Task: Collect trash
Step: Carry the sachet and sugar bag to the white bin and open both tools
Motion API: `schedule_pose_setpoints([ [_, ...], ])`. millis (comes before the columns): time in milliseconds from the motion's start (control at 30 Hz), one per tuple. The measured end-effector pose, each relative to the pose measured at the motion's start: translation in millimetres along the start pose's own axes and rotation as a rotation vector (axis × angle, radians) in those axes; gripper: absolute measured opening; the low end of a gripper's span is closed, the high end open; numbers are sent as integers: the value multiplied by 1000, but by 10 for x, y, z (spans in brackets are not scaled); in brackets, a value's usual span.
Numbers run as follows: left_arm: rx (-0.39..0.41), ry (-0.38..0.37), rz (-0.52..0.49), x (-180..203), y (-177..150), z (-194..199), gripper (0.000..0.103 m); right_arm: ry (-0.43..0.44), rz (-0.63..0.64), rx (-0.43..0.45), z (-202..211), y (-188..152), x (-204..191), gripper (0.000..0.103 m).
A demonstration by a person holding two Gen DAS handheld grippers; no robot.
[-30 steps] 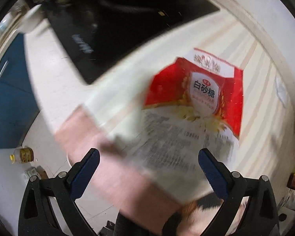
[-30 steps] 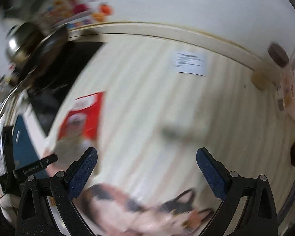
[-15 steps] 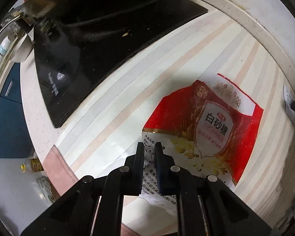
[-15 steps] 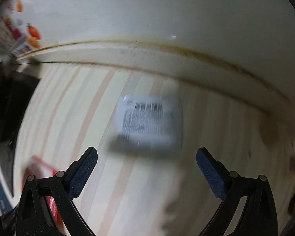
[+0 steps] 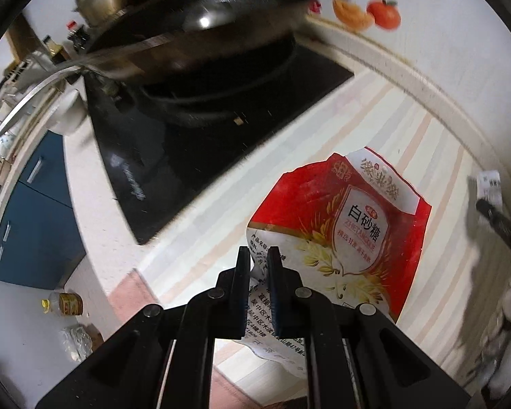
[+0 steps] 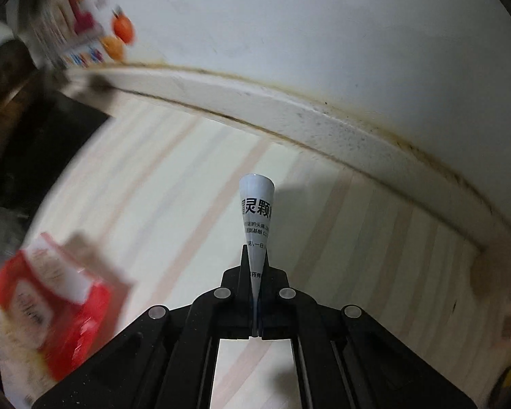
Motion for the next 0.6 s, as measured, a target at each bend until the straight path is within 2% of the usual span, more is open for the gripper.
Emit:
schedule_pose_setpoints([
  [167, 93, 2, 29, -367, -7, 410, 7, 165, -87, 45, 708, -207, -106, 1],
  [300, 141, -9, 70, -709, -132, 666, 7, 252, -95, 58, 1225, -350, -281, 1],
  [433, 163, -8, 140, -1160, -375, 842, 7, 320, -16, 46, 1679, -612, -682, 1],
  [600, 149, 53, 248, -1895, -805, 922, 7, 431, 118, -5, 1979, -1098, -1550, 1],
])
Point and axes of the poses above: each gripper's, at about its wrist camera, not at the fingertips, and z roughly against the way its jaws point, x to its right, y to its top, the point moved 5 cm from there along -z, roughly the way its jaws point, and after that the axes turned 2 degrees about y, right-handed, at the moved point
